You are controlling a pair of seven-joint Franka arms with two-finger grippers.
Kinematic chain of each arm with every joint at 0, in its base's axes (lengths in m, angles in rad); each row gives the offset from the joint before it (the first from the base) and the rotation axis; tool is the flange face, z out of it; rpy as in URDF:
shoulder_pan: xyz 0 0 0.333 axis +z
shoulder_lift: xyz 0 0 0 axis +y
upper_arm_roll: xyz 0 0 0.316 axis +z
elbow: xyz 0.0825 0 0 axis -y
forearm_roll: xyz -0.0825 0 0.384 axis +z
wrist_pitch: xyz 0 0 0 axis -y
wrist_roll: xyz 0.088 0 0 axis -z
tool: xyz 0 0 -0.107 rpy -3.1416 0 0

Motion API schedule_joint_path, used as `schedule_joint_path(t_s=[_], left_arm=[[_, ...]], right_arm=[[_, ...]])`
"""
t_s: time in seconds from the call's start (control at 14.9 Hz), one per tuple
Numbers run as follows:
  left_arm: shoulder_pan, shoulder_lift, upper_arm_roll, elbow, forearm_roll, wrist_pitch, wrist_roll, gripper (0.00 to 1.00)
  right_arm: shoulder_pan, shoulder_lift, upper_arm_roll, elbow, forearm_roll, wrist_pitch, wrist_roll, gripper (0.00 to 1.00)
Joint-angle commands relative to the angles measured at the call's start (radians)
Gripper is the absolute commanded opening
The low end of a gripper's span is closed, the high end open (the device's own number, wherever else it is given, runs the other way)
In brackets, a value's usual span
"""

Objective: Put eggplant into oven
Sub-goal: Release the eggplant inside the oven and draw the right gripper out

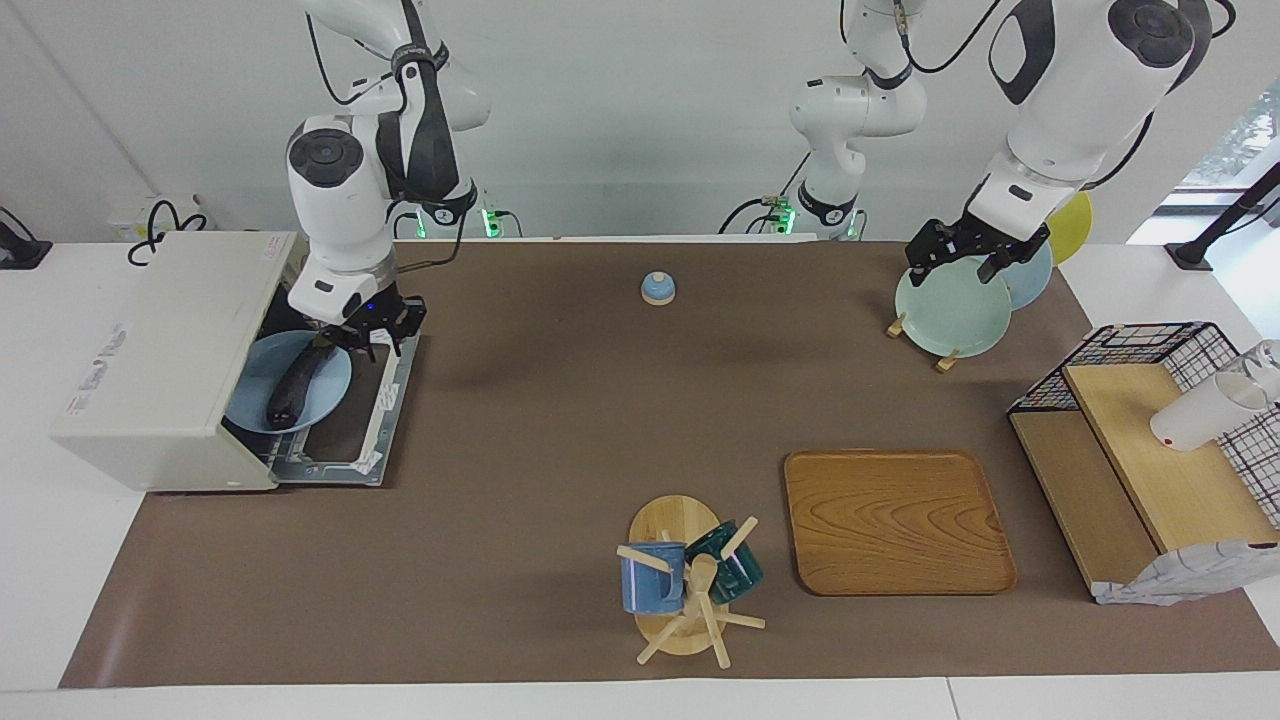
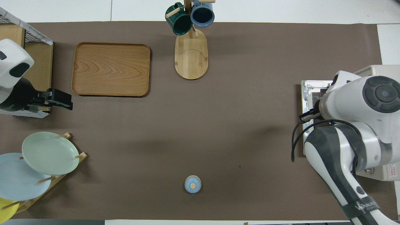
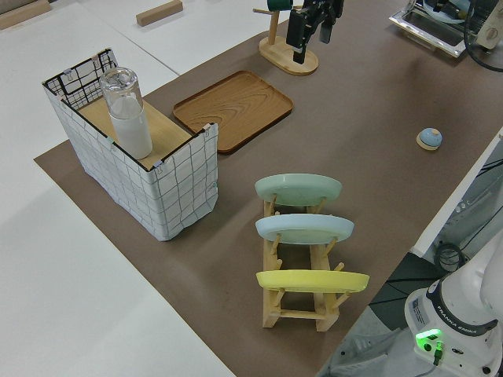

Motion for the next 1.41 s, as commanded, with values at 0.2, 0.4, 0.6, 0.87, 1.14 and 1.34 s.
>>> schedule_joint_path(t_s=[0.2, 0.4, 0.6, 0.87, 1.14, 1.34], left_arm=[[0.013, -0.016, -0.010, -0.013, 0.007, -0.011, 0.001, 1.00], [0.013, -0.016, -0.010, -0.013, 0.007, -0.011, 0.001, 1.00], [0.013, -0.016, -0.010, -0.013, 0.007, -0.011, 0.001, 1.00], [0.013, -0.016, -0.010, -0.013, 0.007, -0.011, 0.001, 1.00], [0.013, -0.016, -0.010, -0.013, 0.007, -0.011, 0.001, 1.00], [0.013, -0.016, -0.010, -0.013, 0.007, -0.011, 0.001, 1.00]], right_arm=[[0.006, 0.106, -0.002, -0.064, 0.019, 0.138, 0.104, 0.00], [-0.009, 0.124, -0.003, -0.099, 0.019, 0.152, 0.103, 0.00], [-0.023, 0.127, -0.005, -0.128, 0.019, 0.198, 0.080, 0.00], [-0.046, 0.141, -0.006, -0.131, -0.015, 0.218, 0.034, 0.00], [-0.048, 0.144, -0.006, -0.121, -0.139, 0.216, -0.006, 0.00], [-0.043, 0.149, -0.005, -0.058, -0.182, 0.155, -0.030, 0.00]])
